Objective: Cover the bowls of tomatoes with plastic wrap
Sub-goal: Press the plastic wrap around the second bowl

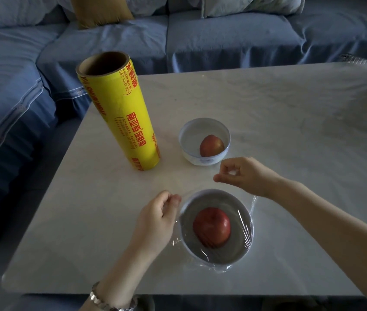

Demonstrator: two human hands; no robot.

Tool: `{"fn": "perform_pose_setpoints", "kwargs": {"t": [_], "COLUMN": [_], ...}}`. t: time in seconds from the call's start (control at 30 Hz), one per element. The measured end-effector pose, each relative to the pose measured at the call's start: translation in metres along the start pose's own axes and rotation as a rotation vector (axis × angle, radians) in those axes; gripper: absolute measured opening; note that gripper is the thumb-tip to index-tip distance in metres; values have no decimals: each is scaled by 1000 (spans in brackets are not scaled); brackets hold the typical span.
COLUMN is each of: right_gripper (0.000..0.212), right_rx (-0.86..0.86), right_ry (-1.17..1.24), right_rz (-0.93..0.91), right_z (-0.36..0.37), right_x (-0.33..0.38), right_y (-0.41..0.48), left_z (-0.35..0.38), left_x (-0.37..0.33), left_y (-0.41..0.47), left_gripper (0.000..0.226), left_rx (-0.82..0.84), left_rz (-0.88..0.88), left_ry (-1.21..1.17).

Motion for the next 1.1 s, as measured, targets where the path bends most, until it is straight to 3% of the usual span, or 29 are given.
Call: {"fn": "perform_pose_setpoints", "kwargs": {"t": [0.07,0.17,0.47,0.73,0.93,1.1], "right_gripper": [29,30,34,30,32,33], "right_rx": [-16,-78,-491,-487,-436,-254], "right_ry": [-72,-156,-287,-148,-63,52], "right_rz": [-50,-99,-177,-61,40,192], "right_z": [6,13,45,45,45,43], "right_x": [-1,-1,1,-1,-3,-12], "right_y": [-2,-6,4,6,7,14], "left_z": [4,9,15,8,8,16], "left_x": [-3,-9,-7,18,29,19], "left_y": [-1,-3,-5,10,19,14], "left_gripper": [37,43,41,41,42,37], "left_rx": [-68,-142,-273,-218,-145,-135], "left_rz": [28,93,127,56,-209,-629], "left_ry": [30,106,97,7,-157,-468]}}
Point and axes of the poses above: each hand's wrist, its own y-axis towards the middle knuckle, its own z-axis out of the palm, x = y × z, the point moved 1 cm from there along y, towards the middle knuckle, and after that the axes turned 4 degrees about z, right-handed, at the moved point
